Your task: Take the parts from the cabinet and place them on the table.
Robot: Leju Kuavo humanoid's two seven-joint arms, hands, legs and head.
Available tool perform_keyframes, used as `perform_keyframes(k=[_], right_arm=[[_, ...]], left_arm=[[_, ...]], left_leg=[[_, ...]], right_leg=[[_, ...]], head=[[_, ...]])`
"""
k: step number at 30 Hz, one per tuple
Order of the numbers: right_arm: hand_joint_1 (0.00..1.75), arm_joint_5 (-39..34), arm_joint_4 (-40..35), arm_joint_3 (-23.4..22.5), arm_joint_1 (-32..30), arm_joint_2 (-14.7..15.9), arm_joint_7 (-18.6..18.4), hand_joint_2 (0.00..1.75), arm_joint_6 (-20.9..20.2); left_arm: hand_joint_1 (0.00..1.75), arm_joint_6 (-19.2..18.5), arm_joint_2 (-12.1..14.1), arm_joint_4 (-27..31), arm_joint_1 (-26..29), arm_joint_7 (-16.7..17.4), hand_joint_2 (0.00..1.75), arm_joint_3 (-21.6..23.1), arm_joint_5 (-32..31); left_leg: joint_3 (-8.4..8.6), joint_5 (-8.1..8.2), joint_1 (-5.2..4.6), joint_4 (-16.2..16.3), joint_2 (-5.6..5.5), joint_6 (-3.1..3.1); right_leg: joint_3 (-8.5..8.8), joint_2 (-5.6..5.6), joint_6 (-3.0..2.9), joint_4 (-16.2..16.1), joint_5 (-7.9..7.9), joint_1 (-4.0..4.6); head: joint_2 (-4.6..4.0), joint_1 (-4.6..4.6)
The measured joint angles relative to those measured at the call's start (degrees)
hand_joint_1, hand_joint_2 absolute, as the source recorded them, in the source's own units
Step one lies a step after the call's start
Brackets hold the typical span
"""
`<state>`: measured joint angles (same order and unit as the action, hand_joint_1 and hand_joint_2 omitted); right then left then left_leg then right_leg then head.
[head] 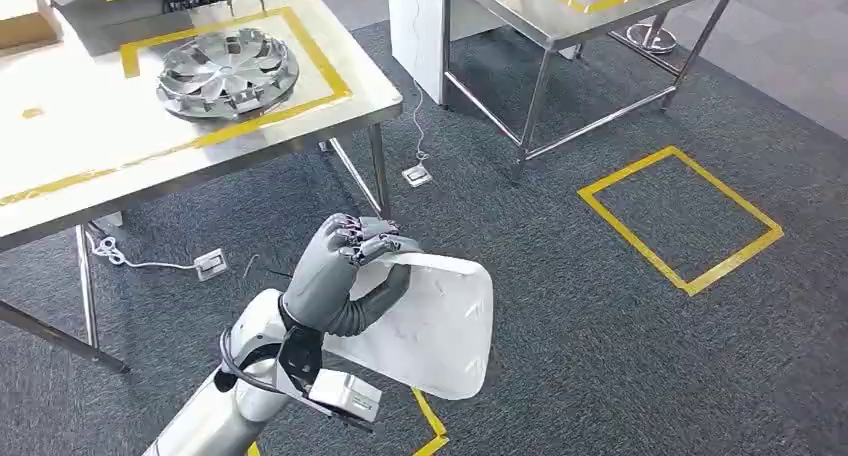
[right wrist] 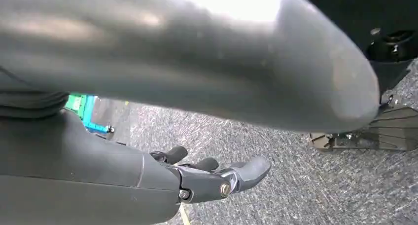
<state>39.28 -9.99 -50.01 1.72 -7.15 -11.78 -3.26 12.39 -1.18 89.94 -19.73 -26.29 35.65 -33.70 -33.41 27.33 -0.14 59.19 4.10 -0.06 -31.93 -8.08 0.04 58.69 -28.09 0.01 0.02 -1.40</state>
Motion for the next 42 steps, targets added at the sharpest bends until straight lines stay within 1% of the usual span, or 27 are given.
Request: perform_keyframes(k=[1, 2, 4, 6, 7, 9, 10, 11, 12, 13, 16, 17, 19, 21, 23, 24, 26, 27, 28, 32, 33, 34, 35, 37, 38, 40, 42], right_arm=[[0.0, 0.0, 0.0, -0.02, 0.09, 0.0, 0.0, 0.0, 0.0], [0.0, 0.04, 0.0, -0.02, 0.16, 0.0, 0.0, 0.0, -0.02], [0.0, 0.11, 0.0, -0.04, 0.09, -0.02, 0.0, 0.0, -0.18], [0.0, 0.24, 0.0, -0.07, 0.03, -0.02, -0.02, 0.0, -0.33], [0.0, 0.35, 0.0, -0.07, -0.07, -0.02, -0.02, 0.0, -0.33], [0.0, 0.52, 0.0, -0.07, -0.1, -0.02, -0.02, 0.0, -0.35], [0.0, 0.55, 0.0, -0.07, -0.09, -0.02, -0.02, 0.0, -0.35], [0.0, 0.63, 0.0, -0.09, -0.07, -0.02, -0.02, 0.0, -0.37], [0.0, 0.72, 0.0, -0.13, -0.12, 0.0, -0.02, 0.0, -0.37], [0.0, 0.74, 0.0, -0.15, -0.1, -0.02, 0.0, 0.0, -0.39], [0.0, 0.85, 0.0, -0.2, 0.26, -0.02, 0.0, 0.0, -0.46], [0.0, 0.81, 0.0, -0.2, 0.21, -0.13, 0.0, 0.0, -0.46], [0.0, 0.77, 0.0, -0.2, 0.09, -0.15, 0.0, 0.0, -0.41], [0.0, 0.77, 0.0, -0.22, -0.09, -0.15, 0.0, 0.0, -0.42], [0.0, 0.77, 0.0, -0.24, -0.15, -0.15, -0.02, 0.0, -0.41], [0.0, 0.77, 0.0, -0.24, -0.11, -0.2, 0.0, 0.0, -0.42], [0.0, 0.76, 0.0, -0.24, 0.01, -0.37, 0.0, 0.0, -0.42], [0.0, 0.74, 0.0, -0.24, 0.07, -0.39, 0.0, 0.0, -0.42], [0.0, 0.74, 0.0, -0.26, 0.07, -0.42, 0.02, 0.0, -0.42], [0.0, 0.7, 0.0, -0.28, 0.51, -0.42, 0.0, 0.0, -0.42], [0.0, 0.7, 0.0, -0.28, 0.51, -0.42, 0.0, 0.0, -0.42], [0.0, 0.68, 0.0, -0.31, 0.47, -0.44, 0.02, 0.0, -0.42], [0.0, 0.68, 0.0, -0.31, 0.38, -0.48, 0.0, 0.0, -0.42], [0.0, 0.68, 0.0, -0.33, 0.22, -0.48, 0.0, 0.0, -0.35], [0.0, 0.55, 0.0, -0.33, 0.14, -0.48, 0.0, 0.0, -0.31], [0.0, 0.24, 0.0, -0.44, 0.07, -0.48, 0.04, 0.0, -0.11], [0.0, -0.42, 0.0, -0.77, 0.24, -0.48, 0.02, 0.0, 0.5]], left_arm=[[1.75, 0.0, 0.02, 0.0, -0.04, 0.0, 1.75, 0.0, 0.0], [1.75, 0.0, -0.09, 0.0, -0.12, 0.0, 1.75, 0.02, 0.0], [1.75, 0.02, -0.46, -0.09, -0.5, 0.04, 1.75, 0.11, -0.09], [1.75, 0.02, -0.81, -0.26, -0.56, 0.04, 1.75, 0.41, -0.11], [1.75, 0.02, -0.81, -0.39, -0.52, 0.09, 1.75, 0.57, -0.18], [1.75, 0.02, -0.81, -0.59, -0.52, 0.18, 1.75, 0.72, -0.35], [1.75, 0.02, -0.81, -0.59, -0.53, 0.18, 1.75, 0.72, -0.37], [1.75, 0.02, -0.85, -0.59, -0.58, 0.17, 1.75, 0.74, -0.39], [1.75, 0.02, -0.94, -0.59, -0.6, 0.18, 1.75, 0.74, -0.39], [1.75, 0.04, -0.96, -0.61, -0.65, 0.2, 1.75, 0.74, -0.39], [1.75, 0.04, -0.94, -0.63, -0.63, 0.22, 1.75, 0.83, -0.42], [1.75, 0.04, -0.9, -0.63, -0.65, 0.22, 1.75, 0.83, -0.42], [1.75, 0.07, -0.79, -0.66, -0.88, 0.22, 1.75, 0.87, -0.42], [1.75, 0.07, -0.76, -0.77, -0.89, 0.2, 1.75, 0.94, -0.41], [1.75, 0.07, -0.59, -1.07, -0.79, 0.18, 1.75, 0.94, -0.41], [1.75, 0.07, -0.5, -1.16, -0.78, 0.17, 1.75, 0.94, -0.42], [1.75, 0.07, -0.46, -1.22, -0.84, 0.17, 1.75, 0.94, -0.41], [1.75, 0.07, -0.46, -1.22, -0.94, 0.15, 1.75, 0.94, -0.42], [1.75, 0.07, -0.52, -1.25, -1.11, 0.15, 1.75, 0.98, -0.42], [1.75, 0.07, -0.52, -1.22, -1.18, 0.33, 1.75, 0.98, -0.42], [1.75, 0.09, -0.61, -1.18, -1.17, 0.42, 1.75, 0.98, -0.44], [1.75, 0.15, -0.7, -1.16, -1.36, 0.52, 1.75, 0.96, -0.44], [1.75, 0.15, -0.96, -1.18, -1.37, 0.57, 1.75, 0.98, -0.55], [1.75, 0.15, -1.05, -1.29, -1.3, 0.88, 1.75, 1.11, -0.9], [1.75, 0.2, -1.05, -1.36, -1.3, 1.16, 1.75, 1.11, -1.2], [1.75, 0.26, -1.09, -1.42, -1.29, 1.49, 1.75, 1.11, -1.68], [1.75, 0.39, -1.11, -1.38, -1.32, 1.64, 1.75, 1.11, -1.95]], left_leg=[[-0.1, -0.14, -0.01, -0.05, -0.86, 0.38], [0.1, -0.51, 0.48, -0.3, -1.67, 0.92], [-0.15, -0.76, 0.65, -0.3, -2.99, 1.35], [-0.45, -0.89, 0.61, -0.24, -4.73, 1.54], [-0.53, -0.9, 0.59, -0.18, -5.65, 1.54], [-0.53, -0.97, 0.62, -0.04, -7.46, 1.42], [-0.45, -1.02, 0.67, 0.03, -8.46, 1.27], [-0.42, -1.06, 0.71, 0.06, -9.28, 1.08], [-0.57, -1.13, 0.84, 0.07, -9.83, 0.87], [-0.81, -1.27, 0.55, 0.13, -10.58, 0.25], [-1.1, -1.91, 0.91, -0.62, -12.26, -0.97], [-1.55, -1.85, 0.69, -0.51, -12.24, -1.3], [-3.23, 1.22, 0.41, 3.52, -6.08, -1.51], [-7.46, 5.96, 0.54, 12.89, -4.77, -1.85], [-9.52, 7.04, 0.57, 17.93, -4.61, -2.08], [-8.42, 5.69, 0.57, 16.18, -4.43, -2.08], [-2.81, 1.13, 0.55, 6.41, -3.19, -1.81], [0.22, -0.36, 0.41, 1.1, -0.53, -1.48], [0.63, 0.46, -0.22, -0.11, 0.58, -0.96], [0.16, -0.38, -0.08, -0.42, -2.43, 0.57], [0.4, -0.71, 0.38, -0.74, -3.0, 0.95], [0.28, -0.95, 0.57, -0.85, -3.59, 1.29], [0.06, -1.06, 0.63, -0.85, -4.16, 1.44], [-0.33, -1.21, 0.62, -0.7, -5.59, 1.53], [-0.52, -1.26, 0.62, -0.51, -6.42, 1.48], [-0.71, -1.31, 0.7, -0.16, -7.47, 1.36], [-0.72, -1.24, 0.78, 0.12, -8.46, 0.98]], right_leg=[[0.21, -0.82, 0.3, -0.06, -0.09, -0.06], [0.24, -0.04, 0.9, 0.23, -0.51, -0.33], [-1.73, 6.2, 1.44, 5.2, -4.07, -0.63], [-6.45, 7.66, 1.6, 14.82, -8.46, -0.64], [-8.1, 7.7, 1.54, 17.89, -9.05, -0.61], [-7.41, 7.84, 1.26, 15.53, -6.18, -0.66], [-5.07, 8.29, 1.06, 10.49, -3.13, -0.74], [-2.4, 9.42, 0.85, 4.74, -0.36, -0.85], [-0.8, 12.69, 0.71, 0.69, 0.26, -1.14], [-0.69, 13.2, 0.77, 0.32, 0.2, -0.76], [-0.76, 11.22, 0.12, 0.33, 0.46, -0.51], [-0.57, 10.34, -0.42, -0.21, 0.8, -1.05], [-0.56, 8.73, -1.46, -0.39, 0.79, -0.84], [-0.65, 7.01, -1.67, -0.37, 0.69, -0.62], [-0.69, 5.21, -1.68, -0.34, 0.68, -0.55], [-0.66, 4.44, -1.67, -0.3, 0.67, -0.54], [-0.44, 2.95, -1.48, -0.2, 0.5, -0.54], [-0.28, 2.38, -1.21, -0.04, 0.32, -0.43], [-0.37, 1.84, -0.84, 0.26, 0.07, 0.07], [0.1, -0.49, 0.26, 0.01, 0.17, 0.01], [0.1, 0.93, 0.72, 0.56, -0.42, -0.29], [-0.89, 4.58, 1.09, 2.89, -2.29, -0.5], [-2.85, 6.71, 1.39, 7.09, -4.69, -0.69], [-7.17, 7.68, 1.68, 15.93, -8.29, -0.82], [-8.22, 7.69, 1.69, 17.81, -8.31, -0.82], [-6.14, 7.79, 1.53, 13.03, -4.37, -0.93], [-0.85, 8.53, 1.33, 2.07, 0.68, -1.07]], head=[[0.0, -0.04], [0.0, -0.04], [0.0, 0.3], [0.0, 0.39], [0.0, 0.39], [0.0, 0.42], [0.0, 0.42], [0.0, 0.44], [0.0, 0.44], [0.0, 0.44], [0.0, 0.42], [0.0, 0.39], [0.0, -0.09], [0.0, -0.11], [0.0, -0.11], [0.0, -0.13], [0.0, -0.13], [0.0, -0.15], [0.0, -0.13], [0.0, -0.02], [0.0, 0.04], [0.0, 0.17], [0.0, 0.48], [0.0, 0.52], [0.0, 0.55], [0.0, 0.57], [0.0, 0.63]])
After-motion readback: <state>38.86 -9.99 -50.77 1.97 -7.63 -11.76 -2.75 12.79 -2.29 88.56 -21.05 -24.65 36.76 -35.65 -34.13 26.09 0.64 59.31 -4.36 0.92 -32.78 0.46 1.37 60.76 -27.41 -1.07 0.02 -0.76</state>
